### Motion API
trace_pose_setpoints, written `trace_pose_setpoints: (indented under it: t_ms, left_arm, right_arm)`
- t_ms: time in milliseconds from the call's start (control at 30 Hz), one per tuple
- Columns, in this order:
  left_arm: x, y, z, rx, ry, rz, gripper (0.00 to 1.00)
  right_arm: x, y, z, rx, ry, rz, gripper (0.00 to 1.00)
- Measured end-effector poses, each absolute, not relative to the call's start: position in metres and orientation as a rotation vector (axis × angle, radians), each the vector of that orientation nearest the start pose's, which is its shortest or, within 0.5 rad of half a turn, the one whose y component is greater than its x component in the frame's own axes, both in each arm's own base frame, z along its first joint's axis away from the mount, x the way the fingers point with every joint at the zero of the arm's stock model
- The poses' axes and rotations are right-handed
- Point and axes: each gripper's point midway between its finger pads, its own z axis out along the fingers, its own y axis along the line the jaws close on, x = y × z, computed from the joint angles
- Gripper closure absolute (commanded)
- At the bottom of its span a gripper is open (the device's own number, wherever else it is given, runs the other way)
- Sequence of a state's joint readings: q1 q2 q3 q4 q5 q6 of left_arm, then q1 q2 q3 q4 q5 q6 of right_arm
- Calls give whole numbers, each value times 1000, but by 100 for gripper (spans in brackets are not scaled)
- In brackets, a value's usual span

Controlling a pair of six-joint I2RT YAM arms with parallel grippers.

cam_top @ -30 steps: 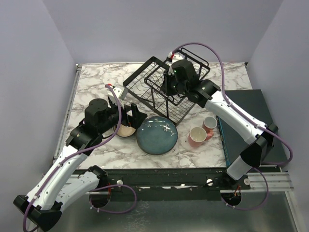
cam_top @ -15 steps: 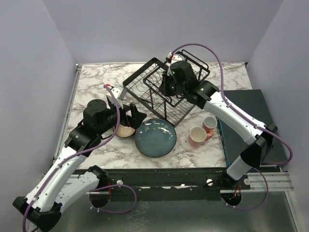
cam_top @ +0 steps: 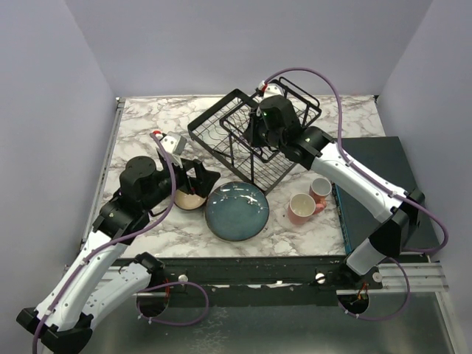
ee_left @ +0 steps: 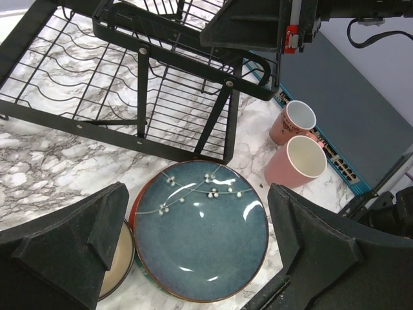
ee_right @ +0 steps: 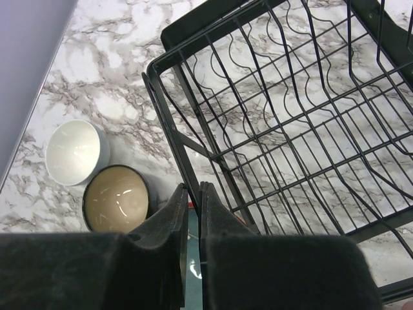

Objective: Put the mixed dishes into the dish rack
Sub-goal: Move the dish rack to the center of the board.

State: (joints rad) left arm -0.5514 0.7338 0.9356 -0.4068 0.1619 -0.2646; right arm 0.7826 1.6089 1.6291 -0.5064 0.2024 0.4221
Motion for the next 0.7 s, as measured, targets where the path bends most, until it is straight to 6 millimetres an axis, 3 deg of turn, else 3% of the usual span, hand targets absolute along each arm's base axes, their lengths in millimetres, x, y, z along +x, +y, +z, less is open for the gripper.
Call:
trace_pose_setpoints:
  t_ms: [700]
  left_arm:
    - [222,-178,311,364,1782,-709,1]
  right_arm:
    - [371,343,294,-225,2020,544,99]
